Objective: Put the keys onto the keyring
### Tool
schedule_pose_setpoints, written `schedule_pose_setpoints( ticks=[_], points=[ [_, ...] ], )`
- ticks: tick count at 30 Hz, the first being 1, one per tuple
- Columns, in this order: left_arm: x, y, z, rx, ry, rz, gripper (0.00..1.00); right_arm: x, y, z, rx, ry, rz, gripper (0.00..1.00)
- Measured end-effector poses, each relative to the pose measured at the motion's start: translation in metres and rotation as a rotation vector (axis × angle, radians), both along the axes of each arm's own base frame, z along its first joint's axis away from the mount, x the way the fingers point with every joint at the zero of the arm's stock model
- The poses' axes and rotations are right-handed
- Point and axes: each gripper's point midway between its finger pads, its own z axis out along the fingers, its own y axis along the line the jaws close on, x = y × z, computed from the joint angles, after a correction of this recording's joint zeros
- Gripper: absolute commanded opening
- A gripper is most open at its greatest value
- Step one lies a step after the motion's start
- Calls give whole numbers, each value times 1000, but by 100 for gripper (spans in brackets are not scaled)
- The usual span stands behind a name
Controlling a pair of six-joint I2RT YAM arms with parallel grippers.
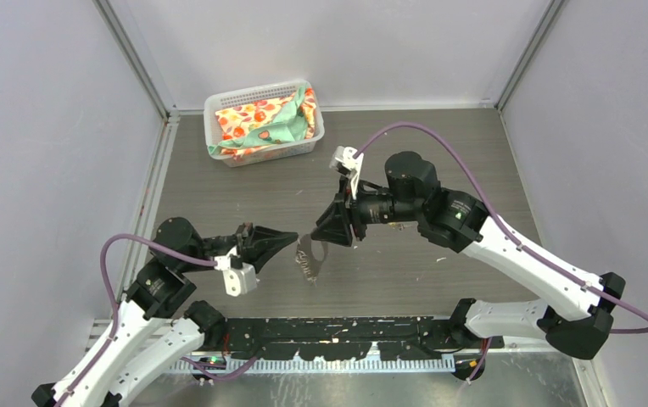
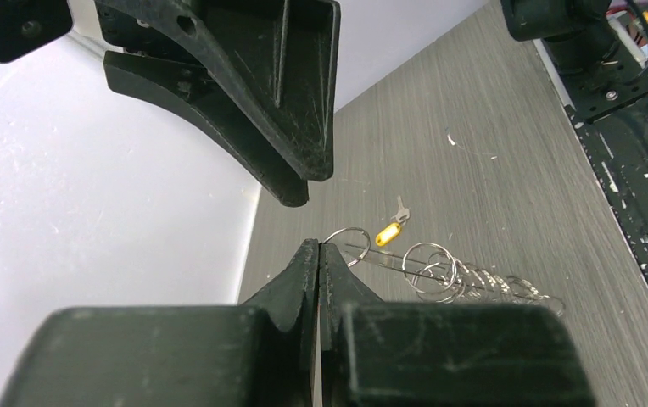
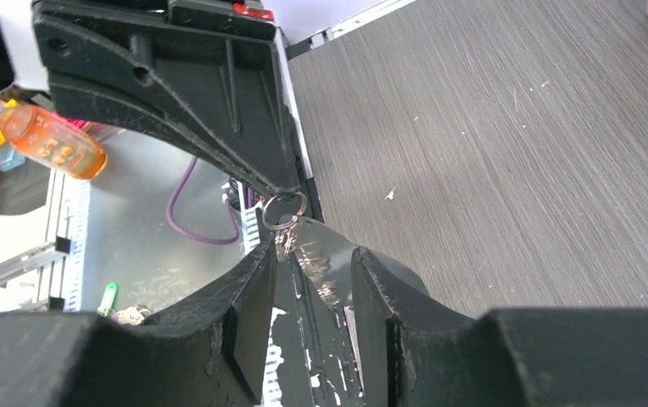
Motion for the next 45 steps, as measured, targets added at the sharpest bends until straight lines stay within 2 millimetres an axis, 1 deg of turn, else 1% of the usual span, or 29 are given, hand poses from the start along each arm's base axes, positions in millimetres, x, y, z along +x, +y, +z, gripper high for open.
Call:
schedule_pose_setpoints(
  ticks=[3, 7, 10, 15, 19, 21, 27, 30, 34, 41, 45],
  points=[
    [-4, -1, 0, -1, 4, -19, 1, -6, -4, 4, 5, -32, 33, 44],
    [-4, -2, -3, -7, 100, -15, 1, -8, -7, 13, 26, -68, 42, 44],
    [3, -4, -7, -10, 224, 21, 1, -7, -7, 20, 52, -78, 31, 46],
    [23, -6, -10, -34, 410, 126, 0, -2, -6, 28, 89, -80, -8, 51],
    [35, -4, -14, -56, 496, 203, 0, 3, -7, 25, 78, -80, -40, 50],
    [39, -3, -16, -63, 518, 228, 1, 6, -6, 21, 64, -80, -55, 47],
    [45, 0, -15, -79, 518, 270, 1, 13, 4, 1, 3, -60, -77, 39],
    [46, 1, -15, -86, 535, 282, 1, 16, 10, -8, -24, -60, -89, 37],
    [46, 1, -15, -95, 561, 288, 1, 17, 13, -9, -30, -81, -107, 35],
    [46, 0, -15, -103, 589, 288, 1, 19, 17, -8, -27, -113, -123, 36],
    [46, 0, -14, -110, 598, 289, 0, 21, 23, -18, -59, -123, -129, 36]
  ],
)
